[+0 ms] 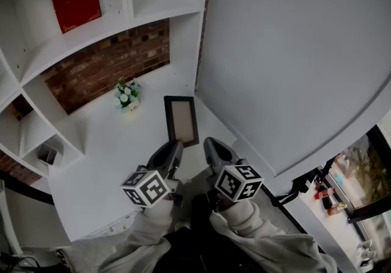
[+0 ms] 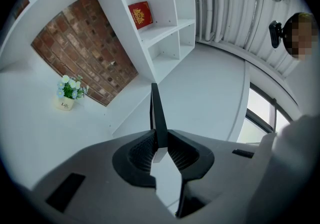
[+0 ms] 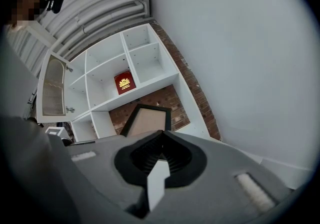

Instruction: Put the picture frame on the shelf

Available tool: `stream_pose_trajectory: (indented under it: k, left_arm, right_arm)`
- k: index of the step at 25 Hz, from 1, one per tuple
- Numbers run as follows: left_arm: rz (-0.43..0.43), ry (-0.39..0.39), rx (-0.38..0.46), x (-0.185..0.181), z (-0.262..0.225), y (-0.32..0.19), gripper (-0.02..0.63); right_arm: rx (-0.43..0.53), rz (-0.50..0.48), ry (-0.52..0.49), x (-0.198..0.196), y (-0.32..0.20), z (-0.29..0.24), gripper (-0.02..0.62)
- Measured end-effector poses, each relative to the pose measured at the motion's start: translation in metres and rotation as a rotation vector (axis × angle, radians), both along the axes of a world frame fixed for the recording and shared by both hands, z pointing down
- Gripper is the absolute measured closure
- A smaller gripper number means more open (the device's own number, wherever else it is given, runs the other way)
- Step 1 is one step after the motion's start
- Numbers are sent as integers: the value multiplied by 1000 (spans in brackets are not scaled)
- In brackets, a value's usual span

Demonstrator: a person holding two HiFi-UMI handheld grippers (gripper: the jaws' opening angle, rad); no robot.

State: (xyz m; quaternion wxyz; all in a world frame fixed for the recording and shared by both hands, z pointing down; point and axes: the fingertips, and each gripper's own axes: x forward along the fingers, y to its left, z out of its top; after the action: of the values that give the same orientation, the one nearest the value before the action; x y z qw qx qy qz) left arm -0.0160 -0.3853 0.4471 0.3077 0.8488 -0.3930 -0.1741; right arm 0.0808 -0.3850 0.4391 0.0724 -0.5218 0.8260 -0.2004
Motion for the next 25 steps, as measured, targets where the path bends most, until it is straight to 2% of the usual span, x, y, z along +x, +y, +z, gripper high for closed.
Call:
stream_pose_trajectory:
  k: [9, 15, 25]
  left_arm:
    - [-66, 18, 15, 16, -26, -58, 534]
    - [-88, 26, 48, 25, -47, -100, 534]
    - [-123, 53, 136, 31, -102, -157, 534]
  right_arm:
    - [11, -60, 22, 15, -62, -25, 595]
    - [51, -117, 51, 23, -106, -49, 595]
    - [152, -145, 71, 41, -175, -110, 595]
